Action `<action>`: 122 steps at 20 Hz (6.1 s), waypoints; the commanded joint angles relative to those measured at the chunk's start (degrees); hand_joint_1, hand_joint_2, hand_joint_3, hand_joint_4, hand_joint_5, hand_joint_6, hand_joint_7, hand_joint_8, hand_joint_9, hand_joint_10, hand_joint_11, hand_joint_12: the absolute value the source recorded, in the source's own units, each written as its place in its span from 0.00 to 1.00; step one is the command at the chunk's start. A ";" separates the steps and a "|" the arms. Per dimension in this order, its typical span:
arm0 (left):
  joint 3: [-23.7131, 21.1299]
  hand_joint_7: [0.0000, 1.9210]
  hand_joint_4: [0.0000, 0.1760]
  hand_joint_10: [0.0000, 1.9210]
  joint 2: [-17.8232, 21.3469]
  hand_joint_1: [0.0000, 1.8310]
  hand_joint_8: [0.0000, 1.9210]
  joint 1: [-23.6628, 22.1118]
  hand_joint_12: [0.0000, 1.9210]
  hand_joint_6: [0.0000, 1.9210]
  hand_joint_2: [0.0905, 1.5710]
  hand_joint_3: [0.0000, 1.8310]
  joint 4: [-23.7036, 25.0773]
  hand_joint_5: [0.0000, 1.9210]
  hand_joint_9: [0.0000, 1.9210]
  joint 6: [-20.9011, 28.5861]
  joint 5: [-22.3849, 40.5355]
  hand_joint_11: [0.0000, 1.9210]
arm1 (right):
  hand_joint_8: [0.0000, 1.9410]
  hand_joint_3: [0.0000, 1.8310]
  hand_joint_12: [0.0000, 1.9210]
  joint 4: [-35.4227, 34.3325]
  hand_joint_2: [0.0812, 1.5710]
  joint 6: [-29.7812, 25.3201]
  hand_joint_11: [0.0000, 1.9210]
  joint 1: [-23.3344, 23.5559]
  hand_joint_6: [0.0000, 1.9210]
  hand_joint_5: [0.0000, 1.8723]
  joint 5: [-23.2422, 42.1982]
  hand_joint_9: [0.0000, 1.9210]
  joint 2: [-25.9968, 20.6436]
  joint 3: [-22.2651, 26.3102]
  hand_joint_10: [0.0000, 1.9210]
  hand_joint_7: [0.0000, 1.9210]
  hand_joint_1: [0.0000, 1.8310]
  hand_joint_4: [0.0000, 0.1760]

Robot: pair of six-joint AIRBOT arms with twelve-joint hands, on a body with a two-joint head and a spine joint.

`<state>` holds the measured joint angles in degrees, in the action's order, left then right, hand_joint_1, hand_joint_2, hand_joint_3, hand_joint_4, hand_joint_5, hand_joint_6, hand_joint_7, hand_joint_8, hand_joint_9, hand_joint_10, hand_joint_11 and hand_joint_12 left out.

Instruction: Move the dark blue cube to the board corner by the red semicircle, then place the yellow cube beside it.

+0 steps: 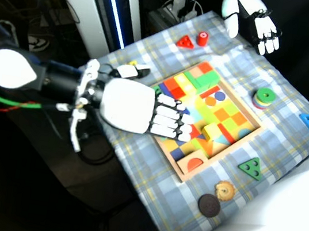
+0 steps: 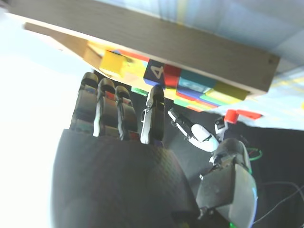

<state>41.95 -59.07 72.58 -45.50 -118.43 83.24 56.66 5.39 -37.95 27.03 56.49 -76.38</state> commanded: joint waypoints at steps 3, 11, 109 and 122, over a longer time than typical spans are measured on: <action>-0.03 0.12 0.02 0.00 0.14 0.00 0.00 -0.10 0.17 0.00 0.83 0.00 2.64 0.17 0.11 0.24 6.10 0.00 | 0.00 0.00 0.00 -1.94 0.52 1.12 0.00 0.85 0.00 0.19 -0.64 0.00 -0.67 -0.23 0.00 0.00 0.00 1.00; -0.01 0.11 0.09 0.00 0.19 0.00 0.00 -0.12 0.12 0.00 0.84 0.00 2.66 0.16 0.10 0.23 5.78 0.00 | 0.00 0.00 0.00 -6.97 0.53 3.72 0.00 0.87 0.00 0.18 -2.20 0.00 -0.07 -3.58 0.00 0.00 0.00 1.00; -1.01 0.14 0.00 0.01 2.68 0.00 0.00 -0.89 0.24 0.00 0.89 0.00 4.13 0.19 0.13 -1.11 5.98 0.00 | 0.00 0.00 0.00 -0.03 0.53 3.42 0.00 10.26 0.00 0.16 -0.37 0.00 11.50 -10.96 0.00 0.00 0.00 0.89; -0.91 0.14 0.00 0.00 2.51 0.00 0.00 -0.95 0.25 0.00 0.88 0.00 4.13 0.18 0.13 -1.10 5.70 0.00 | 0.00 0.00 0.00 0.12 0.54 3.25 0.00 5.68 0.00 0.18 -2.72 0.00 11.82 -12.53 0.00 0.00 0.00 1.00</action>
<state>40.69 -56.29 71.83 -44.01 -119.70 82.67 57.41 8.62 -32.40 22.83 68.25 -88.68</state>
